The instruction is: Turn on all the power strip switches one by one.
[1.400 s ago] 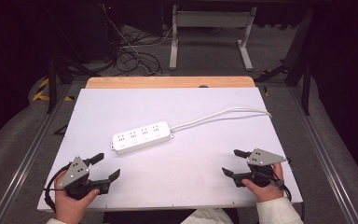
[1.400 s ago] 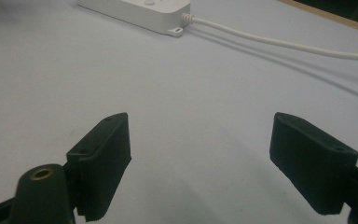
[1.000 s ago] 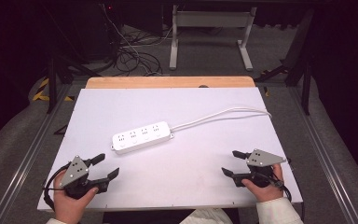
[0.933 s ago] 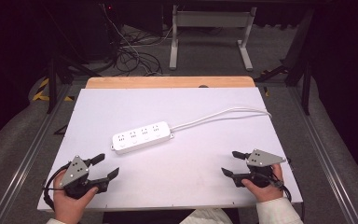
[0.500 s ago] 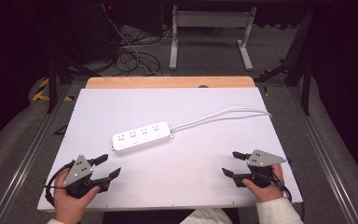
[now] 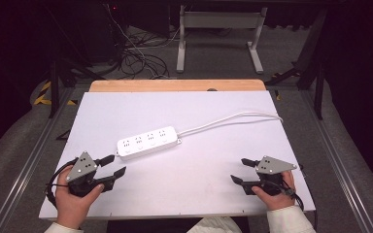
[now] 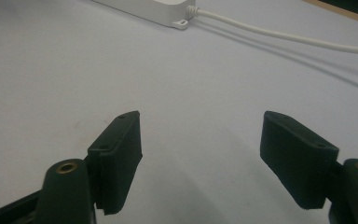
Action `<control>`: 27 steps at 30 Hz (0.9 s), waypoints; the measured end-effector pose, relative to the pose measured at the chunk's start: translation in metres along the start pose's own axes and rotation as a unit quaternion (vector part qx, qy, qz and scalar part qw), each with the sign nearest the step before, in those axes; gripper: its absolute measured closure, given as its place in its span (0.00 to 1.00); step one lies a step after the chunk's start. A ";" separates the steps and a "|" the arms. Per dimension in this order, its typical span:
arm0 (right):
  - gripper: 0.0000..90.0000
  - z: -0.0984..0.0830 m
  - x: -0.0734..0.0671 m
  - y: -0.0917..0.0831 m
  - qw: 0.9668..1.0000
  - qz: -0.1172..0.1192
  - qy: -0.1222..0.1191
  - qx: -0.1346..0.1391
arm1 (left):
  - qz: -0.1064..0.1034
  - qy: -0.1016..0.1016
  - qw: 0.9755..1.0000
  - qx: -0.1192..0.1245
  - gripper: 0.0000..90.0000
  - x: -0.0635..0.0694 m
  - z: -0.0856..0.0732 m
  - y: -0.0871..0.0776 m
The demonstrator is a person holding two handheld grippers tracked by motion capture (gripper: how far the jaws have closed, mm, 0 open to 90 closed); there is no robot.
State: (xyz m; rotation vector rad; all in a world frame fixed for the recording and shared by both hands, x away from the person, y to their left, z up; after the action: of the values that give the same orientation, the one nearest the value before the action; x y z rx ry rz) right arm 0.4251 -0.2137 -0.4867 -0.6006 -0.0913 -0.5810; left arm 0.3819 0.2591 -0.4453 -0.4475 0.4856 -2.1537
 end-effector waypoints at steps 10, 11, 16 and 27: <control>0.33 0.000 0.000 0.000 1.000 0.000 0.000 0.001 | -0.007 0.009 1.000 -0.006 0.50 -0.001 0.013 0.001; 0.33 0.000 0.000 0.000 1.000 0.000 -0.001 0.001 | -0.006 0.009 1.000 -0.008 0.51 -0.001 0.014 0.001; 0.34 -0.001 -0.001 0.001 1.000 0.002 -0.001 -0.001 | -0.008 0.008 1.000 -0.008 0.55 -0.005 0.021 0.003; 0.34 -0.001 -0.001 0.000 1.000 0.005 0.002 0.002 | -0.016 -0.006 1.000 -0.014 0.67 -0.011 0.031 0.011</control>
State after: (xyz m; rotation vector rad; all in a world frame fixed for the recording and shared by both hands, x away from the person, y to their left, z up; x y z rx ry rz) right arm 0.4246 -0.2137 -0.4876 -0.5961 -0.0860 -0.5730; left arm 0.4104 0.2569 -0.4250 -0.4856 0.5053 -2.1772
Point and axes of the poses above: each handheld gripper's, and its own axes: y roughly forward along the jaws, z roughly out of its top, x roughly to its right, the point moved 3 cm from there along y, roughly forward along the jaws, and after that the axes turned 12 degrees about -y, right-handed, at the moved point
